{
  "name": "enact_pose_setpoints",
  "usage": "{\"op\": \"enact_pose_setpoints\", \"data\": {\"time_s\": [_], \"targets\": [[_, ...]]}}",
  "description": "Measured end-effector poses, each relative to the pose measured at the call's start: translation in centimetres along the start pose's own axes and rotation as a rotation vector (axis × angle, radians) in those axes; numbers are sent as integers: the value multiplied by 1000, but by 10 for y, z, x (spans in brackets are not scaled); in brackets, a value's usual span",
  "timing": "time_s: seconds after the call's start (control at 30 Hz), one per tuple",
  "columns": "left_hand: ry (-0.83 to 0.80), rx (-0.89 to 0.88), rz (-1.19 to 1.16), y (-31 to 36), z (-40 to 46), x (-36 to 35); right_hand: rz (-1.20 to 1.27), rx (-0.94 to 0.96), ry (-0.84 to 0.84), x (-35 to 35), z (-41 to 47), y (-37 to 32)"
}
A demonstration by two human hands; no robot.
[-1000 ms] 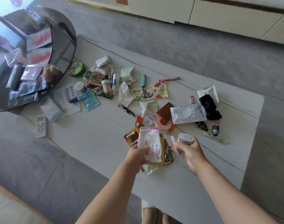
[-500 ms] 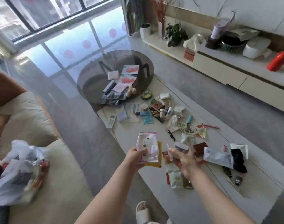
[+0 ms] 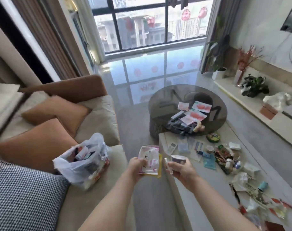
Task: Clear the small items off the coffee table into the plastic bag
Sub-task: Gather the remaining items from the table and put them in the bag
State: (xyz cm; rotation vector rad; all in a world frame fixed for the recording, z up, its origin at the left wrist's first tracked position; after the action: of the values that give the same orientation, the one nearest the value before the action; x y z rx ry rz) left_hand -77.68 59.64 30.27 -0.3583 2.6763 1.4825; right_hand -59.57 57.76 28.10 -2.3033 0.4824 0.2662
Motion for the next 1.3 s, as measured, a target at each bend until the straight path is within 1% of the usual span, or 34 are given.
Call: {"op": "enact_pose_setpoints", "data": {"time_s": [0.1,0.27,0.4,0.67,0.9,1.0,1.17,1.3], "targets": [[81,-18,-35,30,12,52,-48,-6,-59,-66,23,-2],[255,-8,-66,55,30,140,-164,-57,-227,-163,51,2],[403,-21,-85,65,41,196,-299,-80,-310,-218,76,4],[609,7,-236,77,84,272,-541,-203,-459,-317,149,0],[880,-11,-302,89,136,317,-742,-301,-361,-374,250,-7],[980,23,-281,85,147,329,-824,-336,-331,-390,279,1],[1051,87,-286,72,179,354,-932,-367,-271,-418,311,15],[1029,139,-270,65,214,379,-956,-401,-255,-443,337,31]]}}
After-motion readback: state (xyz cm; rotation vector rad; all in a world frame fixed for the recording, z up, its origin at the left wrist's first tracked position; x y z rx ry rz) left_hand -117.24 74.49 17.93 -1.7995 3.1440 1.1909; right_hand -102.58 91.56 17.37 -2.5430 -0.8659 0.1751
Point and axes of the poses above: each hand's wrist, its own z-axis towards the middle knuckle, its own x-axis out of the back of the hand, y = z × x, the point moved 7 cm from there along z, towards the middle knuckle, and after that the axes turned 12 degrees about -x, right-handed, at the moved point
